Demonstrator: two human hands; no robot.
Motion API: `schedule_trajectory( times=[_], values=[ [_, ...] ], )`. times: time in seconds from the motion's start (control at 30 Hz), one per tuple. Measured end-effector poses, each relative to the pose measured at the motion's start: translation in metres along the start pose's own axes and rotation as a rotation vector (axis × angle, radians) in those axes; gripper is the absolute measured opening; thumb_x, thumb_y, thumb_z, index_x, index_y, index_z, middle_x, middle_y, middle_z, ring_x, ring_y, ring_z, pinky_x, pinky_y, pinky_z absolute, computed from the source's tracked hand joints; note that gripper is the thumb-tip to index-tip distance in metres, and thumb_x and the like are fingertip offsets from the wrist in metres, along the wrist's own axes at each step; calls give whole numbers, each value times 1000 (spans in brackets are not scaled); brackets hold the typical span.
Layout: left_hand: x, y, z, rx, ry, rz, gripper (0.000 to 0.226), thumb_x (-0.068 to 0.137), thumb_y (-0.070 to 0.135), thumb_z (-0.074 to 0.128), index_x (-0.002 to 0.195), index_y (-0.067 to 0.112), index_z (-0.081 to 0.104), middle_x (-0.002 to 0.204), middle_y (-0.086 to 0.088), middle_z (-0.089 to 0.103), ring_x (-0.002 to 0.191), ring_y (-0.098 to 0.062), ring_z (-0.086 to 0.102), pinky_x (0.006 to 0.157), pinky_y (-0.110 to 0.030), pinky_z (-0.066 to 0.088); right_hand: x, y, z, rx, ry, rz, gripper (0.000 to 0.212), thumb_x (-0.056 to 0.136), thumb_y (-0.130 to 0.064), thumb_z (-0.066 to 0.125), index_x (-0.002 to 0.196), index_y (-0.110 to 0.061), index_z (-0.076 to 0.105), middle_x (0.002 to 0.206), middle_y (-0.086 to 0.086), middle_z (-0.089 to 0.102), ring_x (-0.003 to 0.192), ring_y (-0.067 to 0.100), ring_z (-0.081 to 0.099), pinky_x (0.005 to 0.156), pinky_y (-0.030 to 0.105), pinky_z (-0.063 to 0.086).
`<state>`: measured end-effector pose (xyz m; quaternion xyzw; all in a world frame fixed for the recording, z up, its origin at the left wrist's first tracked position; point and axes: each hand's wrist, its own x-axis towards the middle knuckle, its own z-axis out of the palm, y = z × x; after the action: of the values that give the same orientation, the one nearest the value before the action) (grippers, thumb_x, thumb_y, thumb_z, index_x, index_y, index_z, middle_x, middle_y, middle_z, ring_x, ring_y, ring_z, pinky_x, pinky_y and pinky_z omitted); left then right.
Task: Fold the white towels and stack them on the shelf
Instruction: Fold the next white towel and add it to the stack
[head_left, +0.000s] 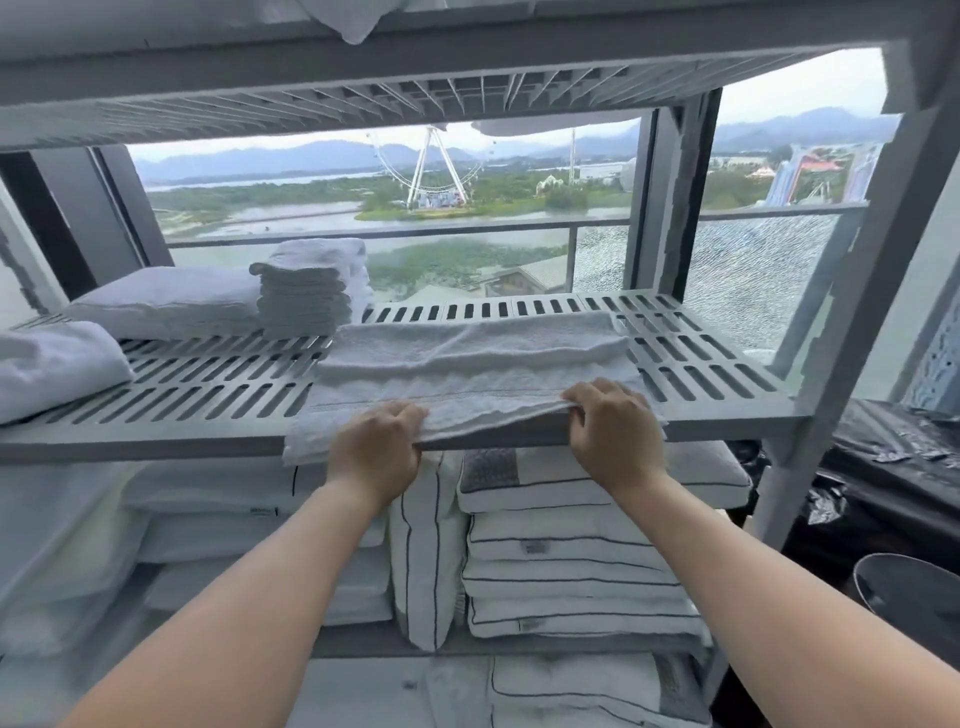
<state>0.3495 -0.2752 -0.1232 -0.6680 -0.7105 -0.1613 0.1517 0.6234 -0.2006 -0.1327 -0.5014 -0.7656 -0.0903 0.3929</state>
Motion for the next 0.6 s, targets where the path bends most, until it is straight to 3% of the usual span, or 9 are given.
schedule_trajectory(
  times=[0.07, 0.13, 0.33, 0.47, 0.6],
  values=[
    [1, -6, -4, -29, 85, -45, 35, 88, 7, 50, 111, 26, 68, 102, 4, 71, 78, -22, 63, 59, -28, 41, 4, 0, -2, -54, 43, 66, 25, 87, -8, 61, 109, -16, 71, 93, 3, 74, 85, 25, 67, 83, 40, 48],
    [5, -15, -13, -1, 153, -84, 29, 88, 5, 48, 97, 24, 68, 86, 5, 68, 64, -19, 55, 54, -27, 34, 12, -4, -1, -83, 62, 117, 31, 86, -4, 58, 113, -17, 70, 91, 3, 75, 83, 25, 66, 81, 39, 43],
    [34, -33, -20, 57, 221, -137, 28, 91, 2, 45, 94, 19, 66, 79, -2, 64, 69, -28, 63, 54, -31, 37, 48, -19, 9, -164, 23, 102, 39, 86, -3, 50, 117, -22, 63, 107, 0, 71, 102, 27, 59, 93, 45, 36],
    [69, -39, -15, 30, 268, -149, 34, 89, 5, 46, 108, 21, 68, 96, -4, 69, 80, -31, 66, 64, -36, 51, 82, -19, 25, -196, 27, 100, 32, 89, -10, 47, 115, -20, 63, 107, 2, 69, 104, 27, 56, 96, 46, 33],
    [121, -51, -7, 86, 330, -98, 21, 89, 9, 47, 98, 12, 65, 84, -8, 67, 68, -29, 63, 56, -30, 40, 123, -10, 46, -260, 86, 123, 29, 87, -8, 46, 109, -18, 63, 102, 4, 69, 101, 28, 57, 93, 44, 32]
  ],
)
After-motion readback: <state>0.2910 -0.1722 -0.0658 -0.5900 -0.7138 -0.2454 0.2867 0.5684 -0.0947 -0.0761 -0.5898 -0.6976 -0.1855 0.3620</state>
